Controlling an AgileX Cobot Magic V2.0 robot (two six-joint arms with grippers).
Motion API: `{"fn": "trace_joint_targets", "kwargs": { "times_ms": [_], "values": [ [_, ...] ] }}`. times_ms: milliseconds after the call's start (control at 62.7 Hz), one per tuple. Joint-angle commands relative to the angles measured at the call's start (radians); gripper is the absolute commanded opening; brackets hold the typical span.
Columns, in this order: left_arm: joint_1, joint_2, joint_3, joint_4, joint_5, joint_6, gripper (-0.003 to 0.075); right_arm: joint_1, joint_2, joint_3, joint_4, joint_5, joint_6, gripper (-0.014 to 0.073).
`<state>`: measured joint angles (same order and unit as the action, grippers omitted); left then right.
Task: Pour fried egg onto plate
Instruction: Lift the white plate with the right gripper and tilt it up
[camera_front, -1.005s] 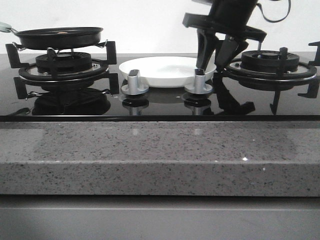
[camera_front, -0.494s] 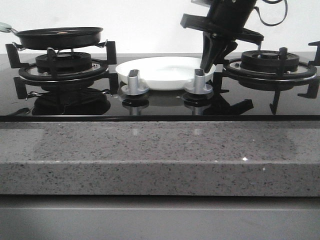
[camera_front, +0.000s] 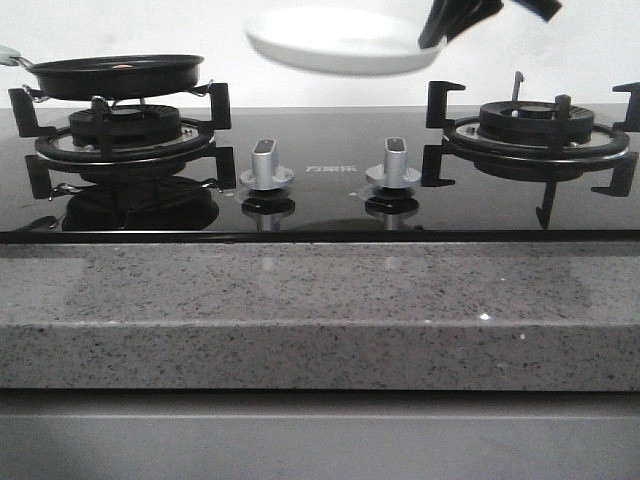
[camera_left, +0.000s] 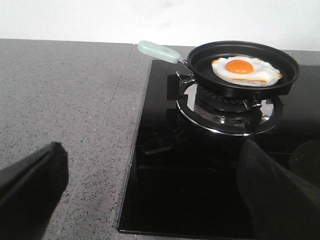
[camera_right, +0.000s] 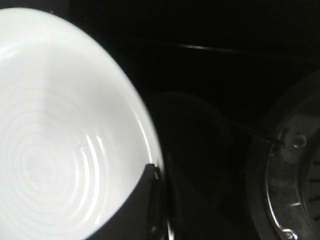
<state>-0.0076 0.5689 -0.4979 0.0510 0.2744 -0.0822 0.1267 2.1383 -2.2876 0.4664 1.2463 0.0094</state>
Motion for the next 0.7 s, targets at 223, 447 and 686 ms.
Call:
{"fn": "trace_joint_targets", "kwargs": {
  "times_ms": [223,447,686],
  "values": [
    [0.000,0.005,-0.032,-0.002,-0.084,-0.009,0.0672,0.080,-0.279,0.311,0.040,0.020,-0.113,-0.0117],
    [0.000,0.005,-0.032,-0.002,-0.084,-0.009,0.0672,0.106,-0.448,0.690,0.032,-0.215,-0.119,-0.0117],
    [0.000,0.005,-0.032,-0.002,-0.095,-0.009,0.0672,0.106,-0.474,0.764,0.033,-0.260,-0.123,-0.0117]
  ]
}}
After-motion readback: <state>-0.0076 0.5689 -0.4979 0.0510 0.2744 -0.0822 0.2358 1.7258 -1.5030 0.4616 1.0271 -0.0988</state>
